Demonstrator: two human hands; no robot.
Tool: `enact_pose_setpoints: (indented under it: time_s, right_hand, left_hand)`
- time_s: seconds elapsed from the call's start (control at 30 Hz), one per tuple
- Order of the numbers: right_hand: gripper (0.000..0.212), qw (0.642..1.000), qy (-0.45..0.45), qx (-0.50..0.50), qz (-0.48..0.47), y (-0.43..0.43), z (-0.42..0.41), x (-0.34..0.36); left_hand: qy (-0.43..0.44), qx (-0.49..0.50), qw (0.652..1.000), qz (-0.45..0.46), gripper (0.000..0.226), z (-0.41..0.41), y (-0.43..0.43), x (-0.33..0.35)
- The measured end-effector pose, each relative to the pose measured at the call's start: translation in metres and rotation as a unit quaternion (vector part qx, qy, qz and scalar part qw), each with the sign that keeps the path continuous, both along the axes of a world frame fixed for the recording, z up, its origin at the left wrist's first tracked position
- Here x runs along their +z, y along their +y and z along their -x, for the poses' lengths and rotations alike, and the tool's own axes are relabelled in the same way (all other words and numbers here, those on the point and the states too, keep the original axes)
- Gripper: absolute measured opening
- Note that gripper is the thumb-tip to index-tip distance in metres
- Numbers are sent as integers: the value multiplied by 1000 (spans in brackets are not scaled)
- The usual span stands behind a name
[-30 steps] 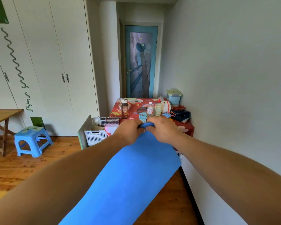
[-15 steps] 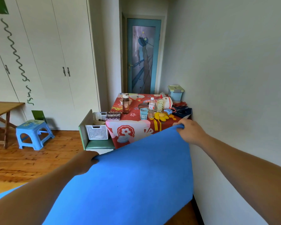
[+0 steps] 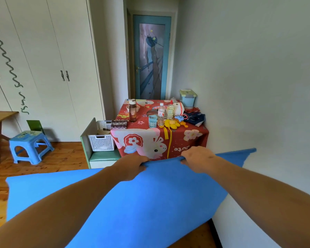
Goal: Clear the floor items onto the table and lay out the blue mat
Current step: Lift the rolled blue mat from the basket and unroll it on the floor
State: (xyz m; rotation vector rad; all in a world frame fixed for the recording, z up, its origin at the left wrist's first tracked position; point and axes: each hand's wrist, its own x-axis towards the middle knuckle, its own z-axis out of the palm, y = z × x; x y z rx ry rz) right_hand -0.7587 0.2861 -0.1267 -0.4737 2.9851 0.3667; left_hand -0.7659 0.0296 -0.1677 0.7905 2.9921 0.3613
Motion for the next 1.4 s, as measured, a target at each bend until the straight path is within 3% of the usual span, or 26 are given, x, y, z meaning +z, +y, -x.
enact_pose_setpoints:
  time_s: [0.2, 0.4, 0.57, 0.87, 1.07, 1.4]
  right_hand:
    - [28, 997, -30, -72, 24, 60, -16, -27]
    - [31, 994, -14, -91, 51, 89, -30, -33]
    - [31, 993, -41, -106, 34, 105, -46, -31]
    - [34, 969, -97, -225, 35, 137, -127, -51]
    - [39, 959, -116, -255, 35, 112, -183, -62]
    - [26, 953, -156, -256, 49, 52, -223, -47]
  left_hand:
    - [-49, 128, 984, 112, 44, -8, -76, -31]
    - [-23, 201, 964, 174, 29, -20, -117, -37]
    - [17, 184, 966, 182, 29, -27, -106, -49]
    - [65, 95, 982, 149, 28, -36, -69, -66]
    - [47, 64, 986, 149, 29, -68, -92, -74]
    - [39, 77, 988, 130, 31, -124, -147, -52]
